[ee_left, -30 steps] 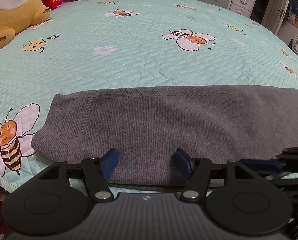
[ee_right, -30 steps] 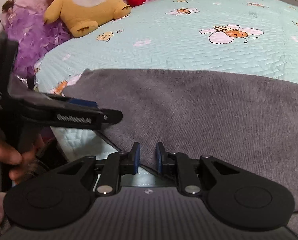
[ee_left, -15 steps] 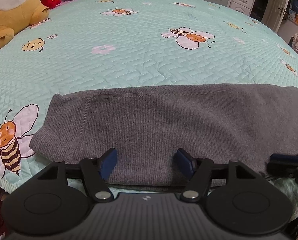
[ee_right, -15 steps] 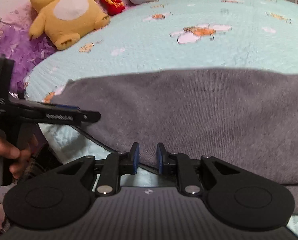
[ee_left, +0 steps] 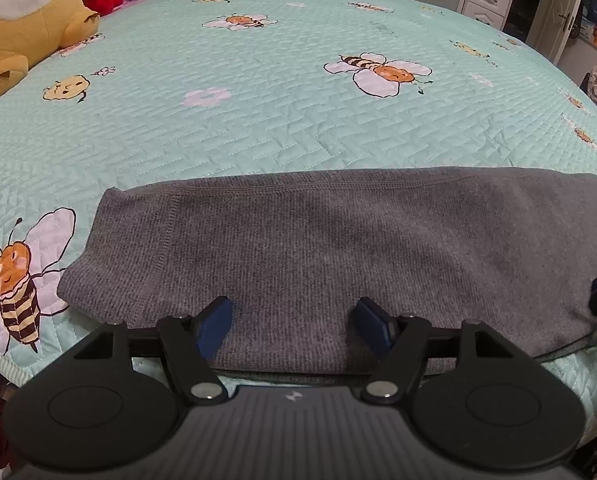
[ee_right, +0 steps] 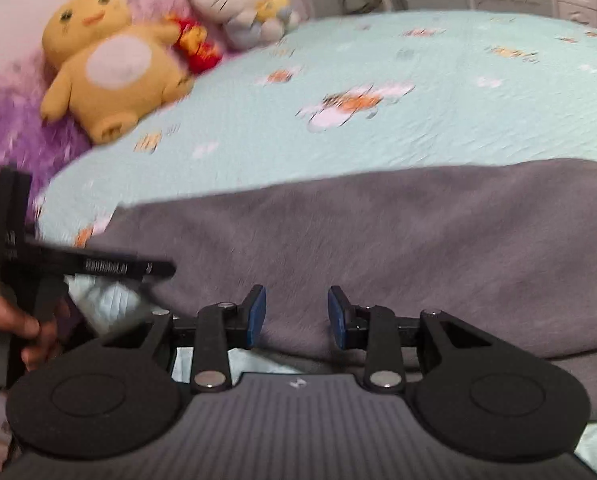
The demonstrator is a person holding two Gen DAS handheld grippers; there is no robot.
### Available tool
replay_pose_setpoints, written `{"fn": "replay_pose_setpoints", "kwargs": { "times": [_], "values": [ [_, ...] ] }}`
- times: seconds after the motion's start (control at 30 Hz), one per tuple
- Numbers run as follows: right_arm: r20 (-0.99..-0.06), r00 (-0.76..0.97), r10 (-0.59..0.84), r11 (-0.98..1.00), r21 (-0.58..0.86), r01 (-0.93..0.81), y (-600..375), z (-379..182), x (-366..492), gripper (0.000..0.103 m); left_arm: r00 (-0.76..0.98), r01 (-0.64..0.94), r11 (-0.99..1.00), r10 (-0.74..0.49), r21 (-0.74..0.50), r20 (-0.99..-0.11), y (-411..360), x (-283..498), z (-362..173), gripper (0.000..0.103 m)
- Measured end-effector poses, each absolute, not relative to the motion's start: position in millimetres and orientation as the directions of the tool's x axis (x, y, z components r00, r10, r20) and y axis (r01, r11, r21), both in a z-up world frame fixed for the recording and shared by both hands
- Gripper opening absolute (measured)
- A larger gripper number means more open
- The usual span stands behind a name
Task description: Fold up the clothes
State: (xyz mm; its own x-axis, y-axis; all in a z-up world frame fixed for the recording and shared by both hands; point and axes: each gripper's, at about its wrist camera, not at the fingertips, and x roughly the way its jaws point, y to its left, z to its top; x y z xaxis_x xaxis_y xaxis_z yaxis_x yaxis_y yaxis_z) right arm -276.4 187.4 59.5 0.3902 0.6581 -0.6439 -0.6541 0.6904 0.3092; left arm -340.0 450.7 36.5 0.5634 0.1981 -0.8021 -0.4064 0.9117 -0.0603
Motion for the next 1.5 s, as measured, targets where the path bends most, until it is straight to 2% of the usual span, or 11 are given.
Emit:
{"fn": "replay_pose_setpoints", "kwargs": {
  "times": [0.17, 0.3, 0.43, 0.5, 0.67, 0.77, 0.9, 1.1, 1.2, 1.4, 1.5],
  "values": [
    [-0.683, 0.386, 0.62, 0.731, 0.326, -0.599, 166.7, 31.9, -265.8, 0.035, 0.565, -0.4, 0.915, 0.2, -0.053, -0.801, 449.7, -339.6, 35.7, 0.074],
    [-0.644, 0.409, 0.647, 0.722, 0.343, -0.601, 156.4, 45.9, -270.4, 0.035, 0.556, -0.4, 0.915, 0.197, -0.052, -0.808, 450.2, -337.0, 36.9, 0.075],
    [-0.628, 0.448, 0.637, 0.752, 0.377, -0.54, 127.9, 42.2, -264.3, 0.045, 0.545, -0.412, 0.91, 0.207, -0.044, -0.812, 447.5, -334.3, 37.9, 0.076],
    [-0.632, 0.432, 0.643, 0.75, 0.403, -0.525, 116.6, 34.2, -261.8, 0.045, 0.536, -0.423, 0.906, 0.224, -0.029, -0.814, 444.6, -332.4, 39.3, 0.076],
    [-0.57, 0.443, 0.692, 0.72, 0.5, -0.481, 78.9, 33.8, -259.8, 0.045, 0.539, -0.409, 0.911, 0.284, 0.048, -0.793, 418.1, -331.7, 58.3, 0.059],
    [-0.512, 0.52, 0.684, 0.725, 0.56, -0.402, 35.8, 37.0, -254.0, 0.046, 0.622, -0.308, 0.949, 0.255, 0.068, -0.74, 379.2, -327.1, 78.1, 0.059],
    [-0.465, 0.628, 0.624, 0.739, 0.613, -0.279, -24.2, 37.6, -243.1, 0.046, 0.724, -0.054, 0.997, 0.072, 0.047, -0.686, 308.9, -305.3, 95.5, 0.062],
    [-0.414, 0.698, 0.584, 0.717, 0.666, -0.205, -74.9, 29.3, -241.2, 0.046, 0.697, 0.253, 0.963, -0.118, 0.089, -0.707, 206.7, -263.5, 90.0, 0.062],
    [-0.401, 0.708, 0.581, 0.709, 0.677, -0.198, -87.0, 22.7, -243.9, 0.046, 0.657, 0.314, 0.947, -0.167, 0.066, -0.735, 176.5, -248.7, 83.4, 0.062],
    [-0.364, 0.742, 0.564, 0.716, 0.663, -0.219, -105.3, 16.1, -246.7, 0.046, 0.624, 0.335, 0.938, -0.151, 0.088, -0.766, 157.5, -242.8, 73.4, 0.062],
    [-0.411, 0.726, 0.552, 0.744, 0.636, -0.205, -105.6, 3.1, -241.5, 0.031, 0.614, 0.34, 0.936, -0.147, 0.093, -0.775, 154.9, -242.3, 70.3, 0.063]
  ]
}}
